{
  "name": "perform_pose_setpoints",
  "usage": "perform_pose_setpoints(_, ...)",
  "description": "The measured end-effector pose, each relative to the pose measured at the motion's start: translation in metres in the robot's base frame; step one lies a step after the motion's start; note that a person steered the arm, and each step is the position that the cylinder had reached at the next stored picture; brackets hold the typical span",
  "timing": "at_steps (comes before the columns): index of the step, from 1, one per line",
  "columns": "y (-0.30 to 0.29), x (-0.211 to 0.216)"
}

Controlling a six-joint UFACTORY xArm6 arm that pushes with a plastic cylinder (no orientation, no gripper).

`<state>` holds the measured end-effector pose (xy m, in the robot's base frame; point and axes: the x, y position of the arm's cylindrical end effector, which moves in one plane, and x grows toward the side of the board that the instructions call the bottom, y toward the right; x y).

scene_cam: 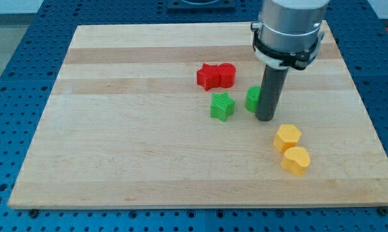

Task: Move the green circle into the green star

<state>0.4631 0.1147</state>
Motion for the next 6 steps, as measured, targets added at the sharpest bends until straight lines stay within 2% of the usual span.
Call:
perform_pose_setpoints(2,0.034,-0.034)
perform_pose_setpoints(6,-0.015,-0.026)
